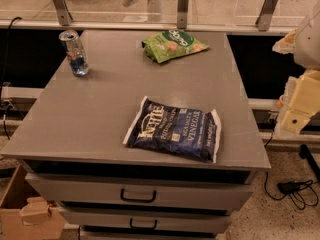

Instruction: Move green rice chip bag near blue chip bag

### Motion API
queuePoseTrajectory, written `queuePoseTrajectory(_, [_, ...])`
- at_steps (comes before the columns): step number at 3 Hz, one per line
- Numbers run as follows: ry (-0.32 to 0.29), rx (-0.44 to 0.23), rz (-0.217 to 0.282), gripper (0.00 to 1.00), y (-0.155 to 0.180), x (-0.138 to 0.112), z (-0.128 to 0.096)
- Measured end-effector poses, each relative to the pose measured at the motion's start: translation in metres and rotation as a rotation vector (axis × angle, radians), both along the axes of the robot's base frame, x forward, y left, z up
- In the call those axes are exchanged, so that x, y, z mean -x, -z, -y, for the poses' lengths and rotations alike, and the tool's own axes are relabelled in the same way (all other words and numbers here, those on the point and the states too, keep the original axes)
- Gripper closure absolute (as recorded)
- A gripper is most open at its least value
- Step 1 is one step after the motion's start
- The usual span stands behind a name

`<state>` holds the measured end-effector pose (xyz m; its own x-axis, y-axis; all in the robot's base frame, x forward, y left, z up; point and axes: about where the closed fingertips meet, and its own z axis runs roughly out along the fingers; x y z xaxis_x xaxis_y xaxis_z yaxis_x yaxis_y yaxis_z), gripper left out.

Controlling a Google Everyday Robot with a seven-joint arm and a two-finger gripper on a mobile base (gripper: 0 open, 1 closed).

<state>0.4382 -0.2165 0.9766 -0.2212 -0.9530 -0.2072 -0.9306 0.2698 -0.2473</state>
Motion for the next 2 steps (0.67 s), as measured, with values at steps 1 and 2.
queuePoseTrajectory(1, [0.000, 0.000, 0.000, 0.00, 0.000, 0.000, 0.000])
queuePoseTrajectory(2, [-0.017, -0.013, 0.018, 0.00, 0.001, -0.012, -0.003])
